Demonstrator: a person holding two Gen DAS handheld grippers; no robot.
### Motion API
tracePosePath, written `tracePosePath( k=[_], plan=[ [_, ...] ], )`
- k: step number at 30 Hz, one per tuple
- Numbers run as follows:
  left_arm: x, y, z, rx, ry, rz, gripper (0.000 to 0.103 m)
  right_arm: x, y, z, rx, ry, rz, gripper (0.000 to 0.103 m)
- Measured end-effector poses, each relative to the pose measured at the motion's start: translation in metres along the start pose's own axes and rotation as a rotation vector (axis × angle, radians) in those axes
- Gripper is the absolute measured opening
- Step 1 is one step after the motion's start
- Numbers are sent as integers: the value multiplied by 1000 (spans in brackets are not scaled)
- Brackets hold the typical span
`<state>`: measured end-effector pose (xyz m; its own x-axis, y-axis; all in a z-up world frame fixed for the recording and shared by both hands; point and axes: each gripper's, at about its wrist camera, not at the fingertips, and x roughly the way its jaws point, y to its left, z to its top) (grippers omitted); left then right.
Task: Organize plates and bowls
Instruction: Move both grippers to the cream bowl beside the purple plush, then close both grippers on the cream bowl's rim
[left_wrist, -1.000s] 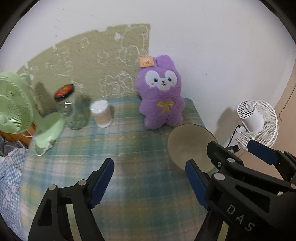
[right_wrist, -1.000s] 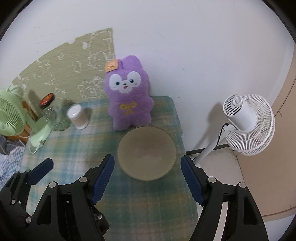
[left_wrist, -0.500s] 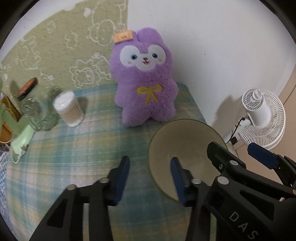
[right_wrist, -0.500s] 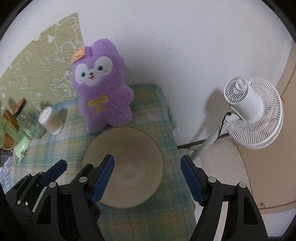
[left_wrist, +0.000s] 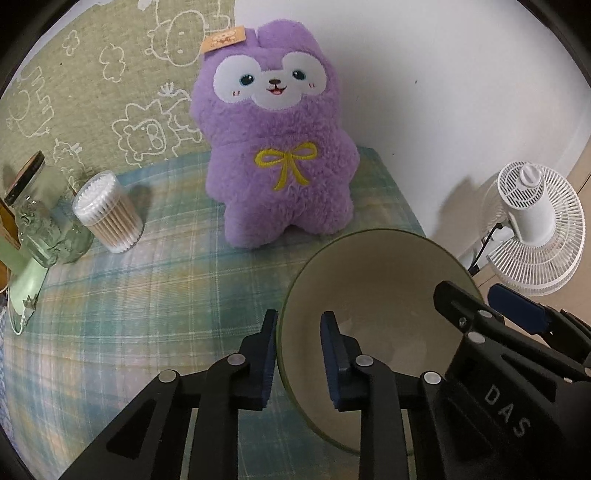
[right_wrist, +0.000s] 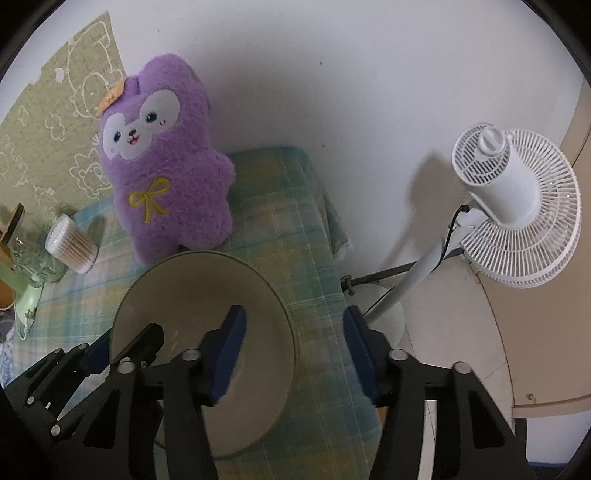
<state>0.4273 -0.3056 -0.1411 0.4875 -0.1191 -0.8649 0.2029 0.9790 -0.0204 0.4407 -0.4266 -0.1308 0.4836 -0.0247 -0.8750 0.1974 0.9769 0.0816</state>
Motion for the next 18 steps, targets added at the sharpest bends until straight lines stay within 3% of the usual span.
tracePosePath(
  k=[9, 18],
  plan=[
    [3, -1, -1, 24, -20, 14, 14, 10, 6, 2, -12, 20, 19, 23],
    [2, 0, -4, 34, -3, 9, 14, 6, 13, -1, -28, 16, -12, 23]
  ],
)
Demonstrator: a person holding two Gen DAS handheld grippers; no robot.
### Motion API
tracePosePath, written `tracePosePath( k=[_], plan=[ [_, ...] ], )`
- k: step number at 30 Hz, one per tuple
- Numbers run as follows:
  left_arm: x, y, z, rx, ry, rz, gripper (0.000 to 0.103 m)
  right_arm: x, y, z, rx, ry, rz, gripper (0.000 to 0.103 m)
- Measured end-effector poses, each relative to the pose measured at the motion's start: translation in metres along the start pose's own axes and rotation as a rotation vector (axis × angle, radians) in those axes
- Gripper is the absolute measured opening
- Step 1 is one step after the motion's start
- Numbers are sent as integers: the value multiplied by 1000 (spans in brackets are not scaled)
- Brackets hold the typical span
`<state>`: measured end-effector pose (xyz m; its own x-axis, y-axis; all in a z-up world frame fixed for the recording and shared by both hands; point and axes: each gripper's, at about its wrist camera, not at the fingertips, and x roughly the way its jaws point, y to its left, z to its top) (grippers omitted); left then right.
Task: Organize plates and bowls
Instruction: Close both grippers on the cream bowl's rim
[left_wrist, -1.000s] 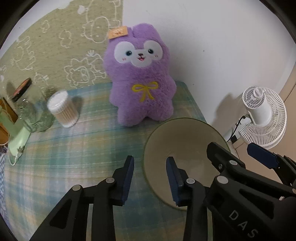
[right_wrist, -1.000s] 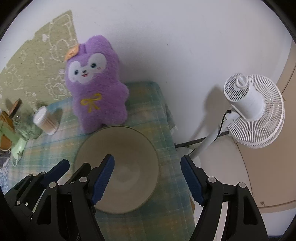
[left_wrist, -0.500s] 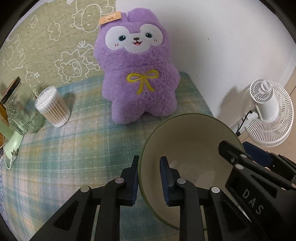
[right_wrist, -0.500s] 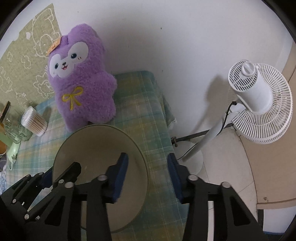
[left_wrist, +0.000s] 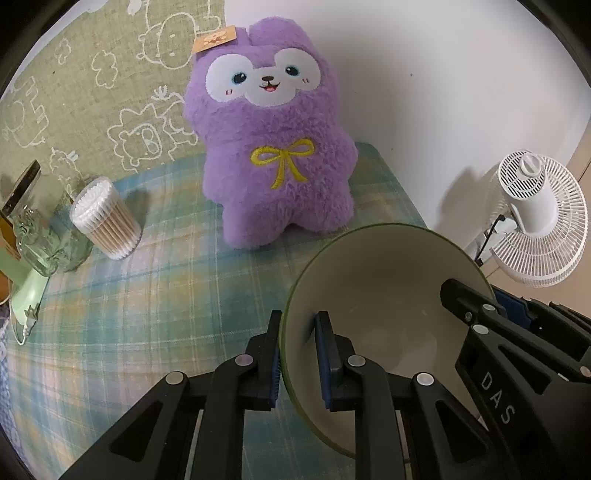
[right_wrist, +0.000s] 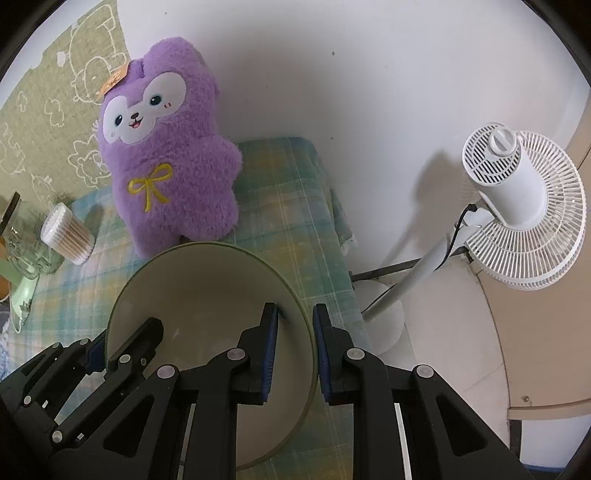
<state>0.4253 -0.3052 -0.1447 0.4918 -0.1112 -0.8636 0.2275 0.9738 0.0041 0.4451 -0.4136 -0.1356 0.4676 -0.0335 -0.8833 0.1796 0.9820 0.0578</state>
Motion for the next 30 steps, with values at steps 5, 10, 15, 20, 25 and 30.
tracePosePath(
  k=[5, 10, 15, 20, 25, 30],
  plan=[
    [-8, 0, -7, 1, 4, 3, 14, -7, 2, -7, -1, 6, -3, 23],
    [-21, 3, -16, -2, -1, 4, 14, -22, 5, -16, -8, -2, -7, 23],
    [-39, 9, -25, -14, -11, 5, 14, -38, 12, -26, -7, -6, -4, 23],
    [-60, 18, -37, -33, -23, 4, 14, -60, 22, -37, -20, -18, -5, 23],
    [-84, 31, -49, -32, -46, 5, 14, -85, 36, -50, -23, -40, -3, 23],
    [-109, 45, -61, -33, -68, 5, 14, -109, 50, -61, -23, -64, -1, 23]
  ],
)
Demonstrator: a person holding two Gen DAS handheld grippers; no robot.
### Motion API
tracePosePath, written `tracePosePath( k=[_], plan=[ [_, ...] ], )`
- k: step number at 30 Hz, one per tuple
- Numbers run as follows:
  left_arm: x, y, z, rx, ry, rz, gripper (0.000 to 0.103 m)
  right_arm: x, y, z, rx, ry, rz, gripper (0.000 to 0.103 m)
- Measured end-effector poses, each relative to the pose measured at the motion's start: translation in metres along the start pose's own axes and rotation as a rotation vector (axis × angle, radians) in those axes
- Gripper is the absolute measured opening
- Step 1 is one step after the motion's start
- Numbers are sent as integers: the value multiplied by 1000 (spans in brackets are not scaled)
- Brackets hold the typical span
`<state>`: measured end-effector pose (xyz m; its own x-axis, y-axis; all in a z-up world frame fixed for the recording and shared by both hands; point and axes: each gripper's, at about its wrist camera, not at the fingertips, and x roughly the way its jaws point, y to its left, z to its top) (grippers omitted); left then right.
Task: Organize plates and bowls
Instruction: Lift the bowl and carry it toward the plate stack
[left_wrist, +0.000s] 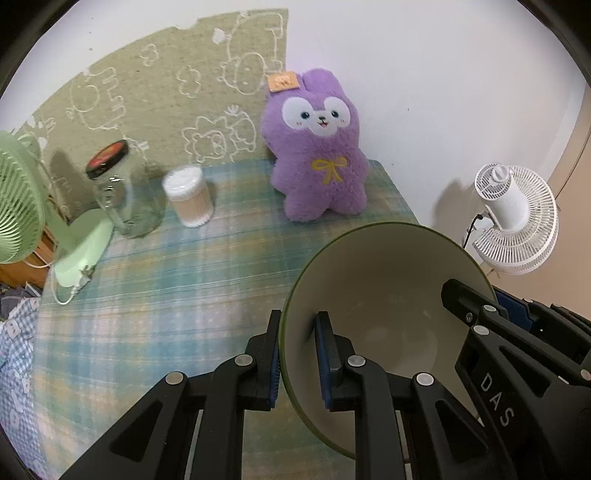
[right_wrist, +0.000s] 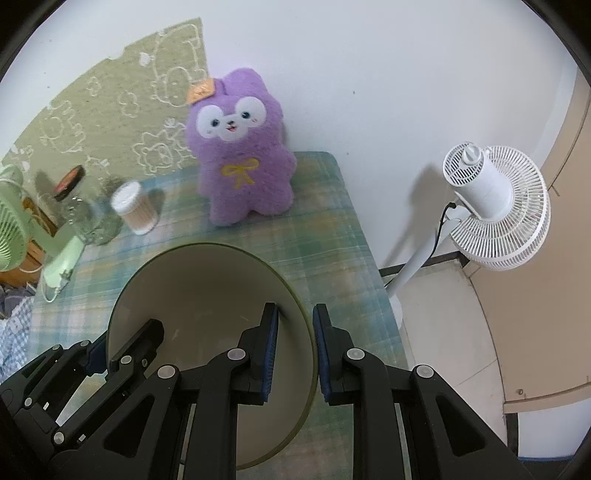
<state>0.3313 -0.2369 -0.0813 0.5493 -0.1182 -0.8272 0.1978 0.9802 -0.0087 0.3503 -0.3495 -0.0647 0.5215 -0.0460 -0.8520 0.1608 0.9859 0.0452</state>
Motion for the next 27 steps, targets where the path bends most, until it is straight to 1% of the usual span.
tracePosePath(
  k=[11, 19, 27],
  plan=[
    [-54, 33, -25, 10, -37, -15, 14, -54, 36, -27, 18, -39, -17, 23],
    [-91, 70, -46, -2, -64, -14, 14, -92, 78, -51, 1, -68, -16, 23],
    [-126, 114, -73, -10, -84, 1, 14, -123, 124, -78, -18, -82, 0, 23]
  ],
)
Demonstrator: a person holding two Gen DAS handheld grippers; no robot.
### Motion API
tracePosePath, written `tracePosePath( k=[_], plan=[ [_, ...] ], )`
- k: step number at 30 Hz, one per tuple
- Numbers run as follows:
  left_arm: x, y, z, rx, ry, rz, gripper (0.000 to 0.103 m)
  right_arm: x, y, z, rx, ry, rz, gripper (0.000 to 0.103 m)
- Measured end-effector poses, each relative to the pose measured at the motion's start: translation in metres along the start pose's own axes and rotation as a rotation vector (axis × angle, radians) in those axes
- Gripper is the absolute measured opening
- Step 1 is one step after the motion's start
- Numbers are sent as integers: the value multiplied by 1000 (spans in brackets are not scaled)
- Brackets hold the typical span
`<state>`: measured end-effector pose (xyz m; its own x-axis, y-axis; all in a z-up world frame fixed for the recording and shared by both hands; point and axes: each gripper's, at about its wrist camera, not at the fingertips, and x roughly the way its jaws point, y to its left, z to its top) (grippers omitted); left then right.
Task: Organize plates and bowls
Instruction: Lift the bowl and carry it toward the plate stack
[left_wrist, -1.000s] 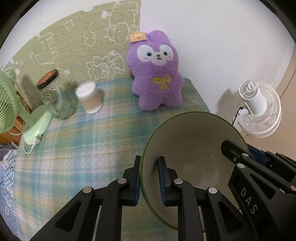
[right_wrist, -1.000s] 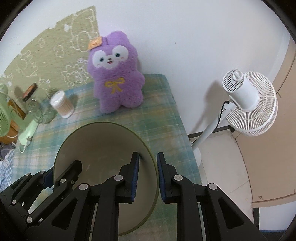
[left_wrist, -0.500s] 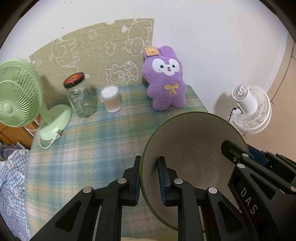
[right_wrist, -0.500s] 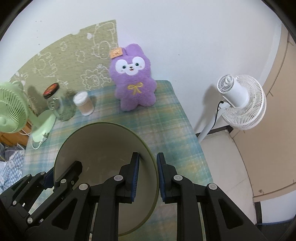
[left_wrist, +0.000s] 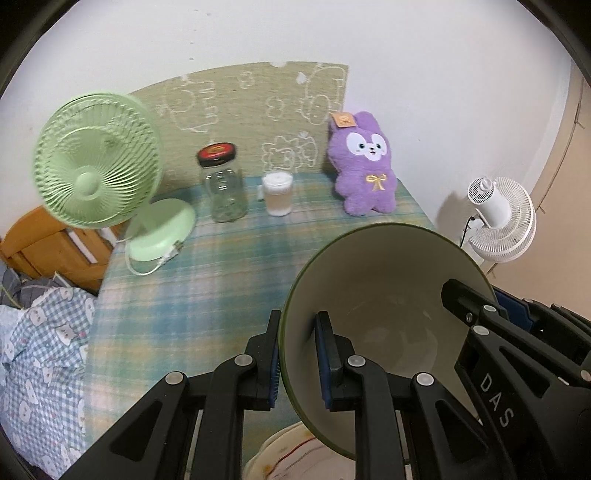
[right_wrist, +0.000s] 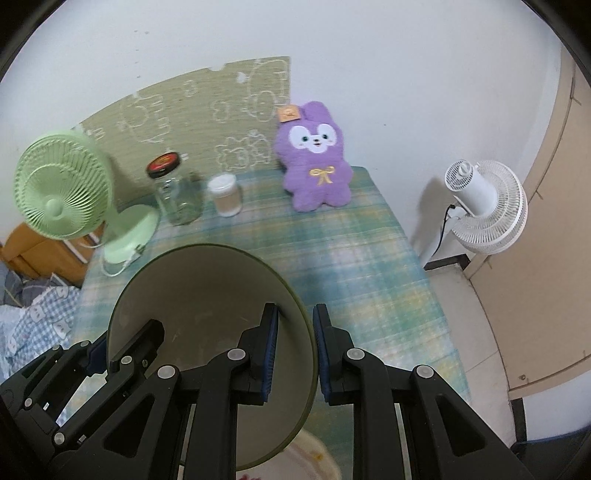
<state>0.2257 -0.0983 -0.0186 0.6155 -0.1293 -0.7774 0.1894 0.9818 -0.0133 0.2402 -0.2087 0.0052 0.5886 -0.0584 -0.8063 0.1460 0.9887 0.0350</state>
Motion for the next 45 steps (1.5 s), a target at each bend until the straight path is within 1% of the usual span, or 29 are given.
tracePosePath(
  k=[9, 21, 29, 42, 45],
  plan=[
    [-30, 46, -32, -23, -8, 10, 14, -29, 50, -31, -27, -3, 12, 23],
    [-54, 103, -76, -54, -3, 34, 14, -48, 107, -76, -61, 2, 47, 23],
    [-55, 131, -102, -84, 22, 56, 14, -45, 136, -101, -92, 32, 70, 23],
    [-40, 149, -137, -122, 107, 59, 15, -23, 156, -135, -136, 120, 63, 23],
    [-37, 150, -143, -128, 115, 64, 15, -18, 159, -141, -144, 132, 62, 23]
  ],
)
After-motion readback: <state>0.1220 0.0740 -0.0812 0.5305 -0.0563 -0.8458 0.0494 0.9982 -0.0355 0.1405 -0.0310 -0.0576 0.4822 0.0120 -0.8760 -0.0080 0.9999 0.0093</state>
